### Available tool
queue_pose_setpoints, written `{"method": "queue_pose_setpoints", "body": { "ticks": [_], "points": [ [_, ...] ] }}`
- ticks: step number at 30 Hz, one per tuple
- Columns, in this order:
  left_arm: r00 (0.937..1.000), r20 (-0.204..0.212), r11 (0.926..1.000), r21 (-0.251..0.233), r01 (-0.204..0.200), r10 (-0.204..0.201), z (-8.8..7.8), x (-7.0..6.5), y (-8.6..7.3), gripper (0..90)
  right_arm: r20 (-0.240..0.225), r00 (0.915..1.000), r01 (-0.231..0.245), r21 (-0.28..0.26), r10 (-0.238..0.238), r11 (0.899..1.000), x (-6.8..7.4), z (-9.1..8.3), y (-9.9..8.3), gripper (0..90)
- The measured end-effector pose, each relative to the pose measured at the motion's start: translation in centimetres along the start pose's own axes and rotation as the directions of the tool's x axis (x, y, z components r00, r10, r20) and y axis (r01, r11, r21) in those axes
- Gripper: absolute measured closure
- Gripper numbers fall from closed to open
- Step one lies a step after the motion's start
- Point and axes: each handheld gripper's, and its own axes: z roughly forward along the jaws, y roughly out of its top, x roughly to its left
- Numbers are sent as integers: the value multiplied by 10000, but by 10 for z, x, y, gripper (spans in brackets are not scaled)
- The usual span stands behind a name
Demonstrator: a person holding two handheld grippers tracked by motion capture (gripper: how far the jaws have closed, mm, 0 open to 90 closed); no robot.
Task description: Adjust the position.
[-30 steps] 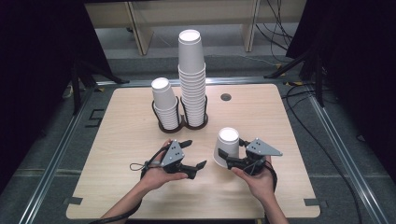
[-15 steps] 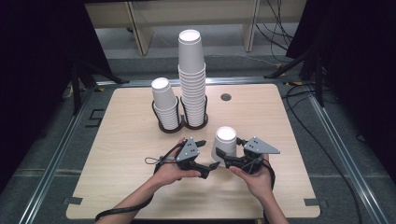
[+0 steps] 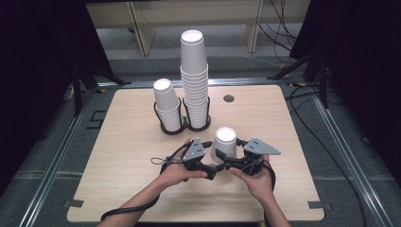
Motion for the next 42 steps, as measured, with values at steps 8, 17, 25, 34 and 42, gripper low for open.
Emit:
{"method": "queue_pose_setpoints", "body": {
  "ticks": [8,17,25,34,42],
  "points": [
    [9999,120,9999,1,120,-120,3,2,0,52,-87,9999,132,-87,-133,9999,2,4,0,225],
    [9998,155,9999,-27,130,-129,5,1,0,43,-318,9995,-9,123,13,9999,7,7,-1,225],
    [9998,85,9999,-17,-162,162,4,2,1,68,-393,9992,105,-37,-106,9999,7,9,-1,214],
    [9987,-26,9987,2,-515,515,-4,4,3,124,-676,9976,-113,5,113,9999,8,11,0,189],
    [9971,-34,9971,78,-756,756,-7,6,4,166,-585,9982,-83,55,86,10000,8,12,1,168]
  ]
}}
